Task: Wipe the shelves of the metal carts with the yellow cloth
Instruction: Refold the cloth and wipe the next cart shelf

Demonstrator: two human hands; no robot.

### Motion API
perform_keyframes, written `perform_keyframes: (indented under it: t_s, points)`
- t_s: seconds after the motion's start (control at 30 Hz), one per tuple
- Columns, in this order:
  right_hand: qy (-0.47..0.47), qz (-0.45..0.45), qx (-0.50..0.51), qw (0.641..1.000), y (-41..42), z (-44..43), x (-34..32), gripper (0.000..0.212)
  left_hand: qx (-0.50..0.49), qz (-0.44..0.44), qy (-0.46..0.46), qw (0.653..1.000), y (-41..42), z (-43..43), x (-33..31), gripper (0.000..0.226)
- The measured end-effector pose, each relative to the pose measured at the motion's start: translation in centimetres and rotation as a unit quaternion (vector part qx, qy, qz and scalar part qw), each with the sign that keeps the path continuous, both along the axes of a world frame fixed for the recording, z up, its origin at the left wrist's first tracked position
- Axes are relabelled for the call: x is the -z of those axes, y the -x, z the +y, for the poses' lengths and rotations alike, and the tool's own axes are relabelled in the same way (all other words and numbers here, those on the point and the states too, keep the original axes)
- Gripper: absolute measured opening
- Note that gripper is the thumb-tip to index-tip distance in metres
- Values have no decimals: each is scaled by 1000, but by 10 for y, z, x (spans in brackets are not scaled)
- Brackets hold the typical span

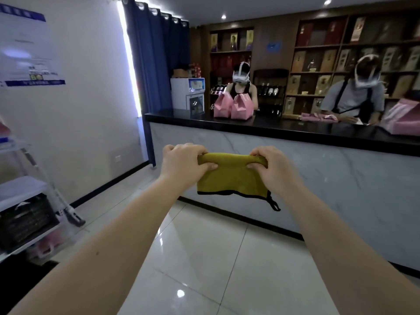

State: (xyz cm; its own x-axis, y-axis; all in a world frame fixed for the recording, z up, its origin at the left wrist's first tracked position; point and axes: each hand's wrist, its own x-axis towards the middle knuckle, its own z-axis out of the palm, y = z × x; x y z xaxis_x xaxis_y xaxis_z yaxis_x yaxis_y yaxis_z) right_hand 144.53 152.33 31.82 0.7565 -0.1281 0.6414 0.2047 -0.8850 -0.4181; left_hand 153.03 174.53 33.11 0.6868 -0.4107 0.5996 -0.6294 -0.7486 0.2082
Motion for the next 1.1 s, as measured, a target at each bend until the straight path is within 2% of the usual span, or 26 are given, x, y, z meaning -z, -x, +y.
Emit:
perform_keyframes:
  t_s: [0.1, 0.3, 0.53, 0.67, 0.8, 0.93, 1.1]
  points:
    - [2, -11, 37, 999, -53, -36, -1, 10, 19, -15, 11, 1000, -64, -45, -4, 31]
    - [12, -11, 132, 991, -151, -124, 17, 9, 122, 33, 33, 991, -198, -159, 7, 15]
    - [-39, -4, 294, 955, -201, -252, 38, 12, 290, 79, 11, 954, -302, -345, 22, 18]
    - [-39, 8, 384, 922, -189, -323, 43, 9, 368, 97, 10, 925, -307, -457, 31, 20]
    - [-46, 21, 466, 883, -157, -400, 45, 9, 442, 74, -20, 894, -291, -570, 41, 19]
    - [-62, 30, 515, 855, -117, -474, 51, 10, 494, 57, -44, 866, -259, -675, 51, 23]
    - [-108, 32, 586, 802, -59, -554, 65, 15, 569, 31, -69, 819, -205, -792, 61, 17]
